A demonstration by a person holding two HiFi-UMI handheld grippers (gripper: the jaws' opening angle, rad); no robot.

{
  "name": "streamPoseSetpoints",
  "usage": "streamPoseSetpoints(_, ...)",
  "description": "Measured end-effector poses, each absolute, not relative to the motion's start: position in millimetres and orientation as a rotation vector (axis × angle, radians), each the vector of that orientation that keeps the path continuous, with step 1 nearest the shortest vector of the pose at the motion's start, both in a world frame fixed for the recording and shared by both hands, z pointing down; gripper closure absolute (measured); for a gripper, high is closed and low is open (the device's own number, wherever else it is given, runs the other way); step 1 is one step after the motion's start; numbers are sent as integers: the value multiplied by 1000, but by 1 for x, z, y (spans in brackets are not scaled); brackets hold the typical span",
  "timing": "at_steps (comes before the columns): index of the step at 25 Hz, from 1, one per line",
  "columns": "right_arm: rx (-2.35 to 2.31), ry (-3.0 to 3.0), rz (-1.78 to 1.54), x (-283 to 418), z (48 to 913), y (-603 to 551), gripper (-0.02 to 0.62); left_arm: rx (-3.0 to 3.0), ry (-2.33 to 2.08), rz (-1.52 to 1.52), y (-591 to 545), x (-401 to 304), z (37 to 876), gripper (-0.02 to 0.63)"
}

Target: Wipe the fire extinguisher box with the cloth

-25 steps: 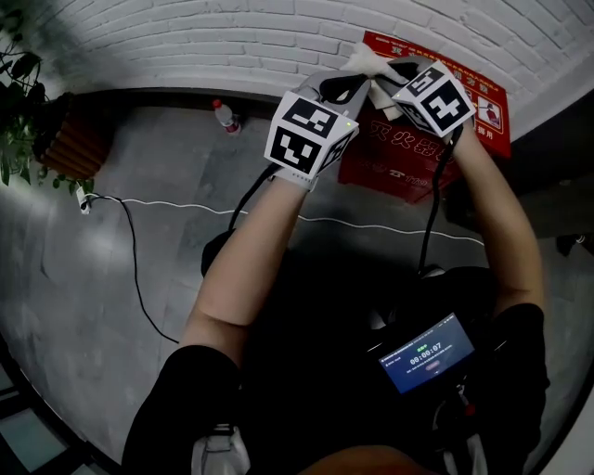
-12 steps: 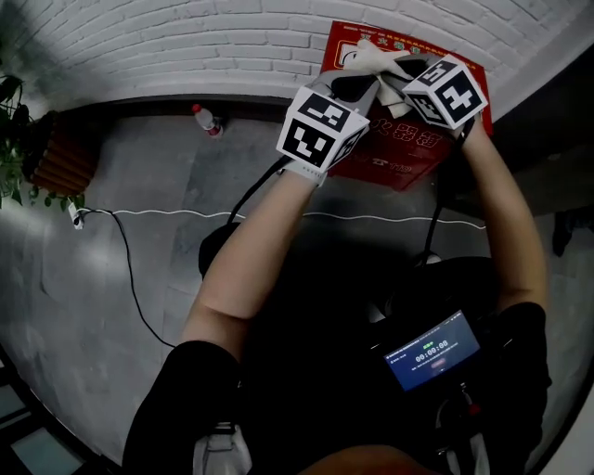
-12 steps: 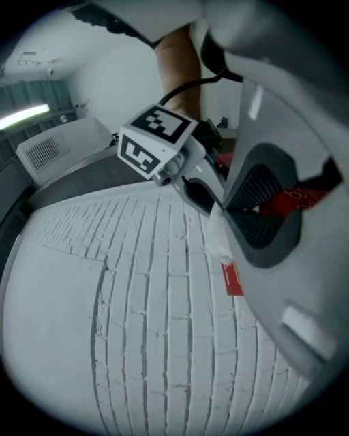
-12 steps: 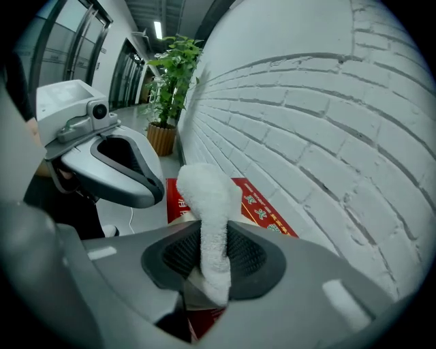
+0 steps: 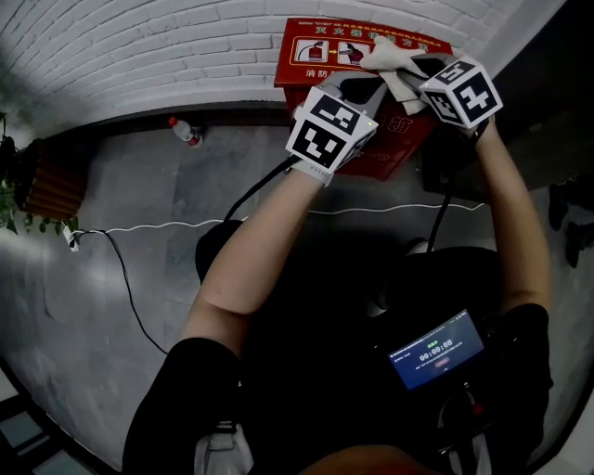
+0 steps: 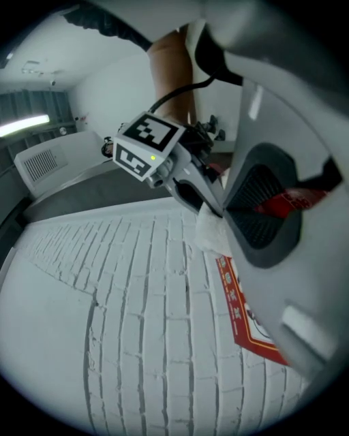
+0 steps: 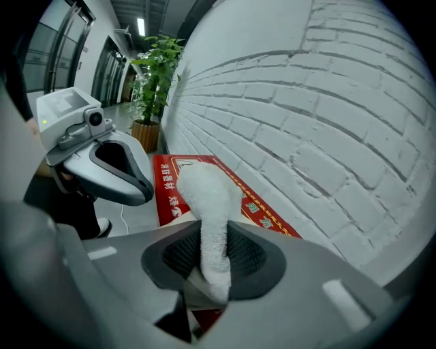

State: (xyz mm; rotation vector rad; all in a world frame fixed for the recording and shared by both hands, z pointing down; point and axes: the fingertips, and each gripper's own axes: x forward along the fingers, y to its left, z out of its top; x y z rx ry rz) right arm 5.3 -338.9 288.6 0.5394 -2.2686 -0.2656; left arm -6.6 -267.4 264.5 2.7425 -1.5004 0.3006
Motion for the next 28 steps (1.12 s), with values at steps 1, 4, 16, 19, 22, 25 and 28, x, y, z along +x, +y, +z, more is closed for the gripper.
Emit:
streamPoseSetpoints(1,556,-2266,-259,15,288,-341,495,2752,-1489,305,-268,0,266,606)
streamPoseSetpoints(4,608,-2256,-247,44,288,-348,495,2768,-1450,326,-270,21,271,606)
streamPoseSetpoints(16,758,-2236,-200,132,286,-368,495,2826,-1404,320,-279,74,274,606)
streamPoseSetpoints(19,863,-2312,-127,152,280,-375,495,2835,-1391,272,-278,84,267,606)
streamPoseSetpoints(22,1023,-2442,-7,175,273,-391,495,2812,-1413,200,-279,89,258,606)
streamPoseSetpoints(25,1171,-2558,134,190,276,-404,495,2764,-1469,182,-287,93,263,606)
streamPoseSetpoints(28,1229,-2651,287,191,294,-409,495,2731,-1497,183,-296,101,274,606)
